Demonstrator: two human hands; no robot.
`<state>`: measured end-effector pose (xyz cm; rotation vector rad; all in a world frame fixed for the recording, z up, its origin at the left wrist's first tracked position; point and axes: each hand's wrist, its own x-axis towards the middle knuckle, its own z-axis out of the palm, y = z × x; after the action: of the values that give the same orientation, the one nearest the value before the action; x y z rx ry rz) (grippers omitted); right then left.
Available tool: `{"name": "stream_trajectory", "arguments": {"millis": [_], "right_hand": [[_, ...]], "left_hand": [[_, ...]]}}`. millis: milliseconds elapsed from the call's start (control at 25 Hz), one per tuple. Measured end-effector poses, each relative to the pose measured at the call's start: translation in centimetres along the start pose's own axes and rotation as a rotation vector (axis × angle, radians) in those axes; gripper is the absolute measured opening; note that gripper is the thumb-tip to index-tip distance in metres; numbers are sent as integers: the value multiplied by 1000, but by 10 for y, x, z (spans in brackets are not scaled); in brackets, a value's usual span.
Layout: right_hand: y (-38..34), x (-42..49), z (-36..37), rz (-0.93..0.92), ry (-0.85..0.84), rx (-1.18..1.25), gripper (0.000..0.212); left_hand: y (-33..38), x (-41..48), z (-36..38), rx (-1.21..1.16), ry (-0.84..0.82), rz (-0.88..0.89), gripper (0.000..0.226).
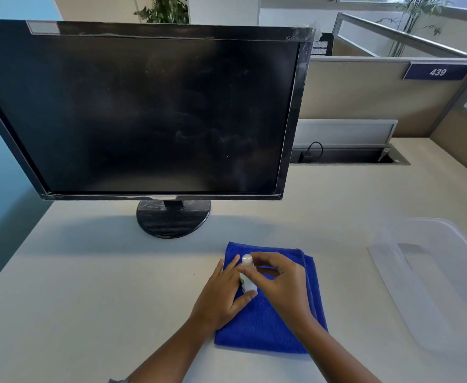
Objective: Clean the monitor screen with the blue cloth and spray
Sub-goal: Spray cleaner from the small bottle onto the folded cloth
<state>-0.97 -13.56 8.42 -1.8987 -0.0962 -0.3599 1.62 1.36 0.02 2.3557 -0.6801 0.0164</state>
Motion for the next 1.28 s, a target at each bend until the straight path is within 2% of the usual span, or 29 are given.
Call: {"name": "stream_trajectory", "arguments": {"millis": [280,520,960,1280], "right_hand": [[-4,-3,3,-59,6,-64,25],[4,6,1,-91,-2,-129,15],[14,25,-18,-164,-335,-133,22],[15,15,-8,-117,-128,-42,18]], "left_hand": [[1,0,-1,-51,6,7,68],[0,1,1,-47,9,-32,56],[3,4,-2,-68,-27,-35,60],[3,4,-2,-59,-7,-43,64]]}}
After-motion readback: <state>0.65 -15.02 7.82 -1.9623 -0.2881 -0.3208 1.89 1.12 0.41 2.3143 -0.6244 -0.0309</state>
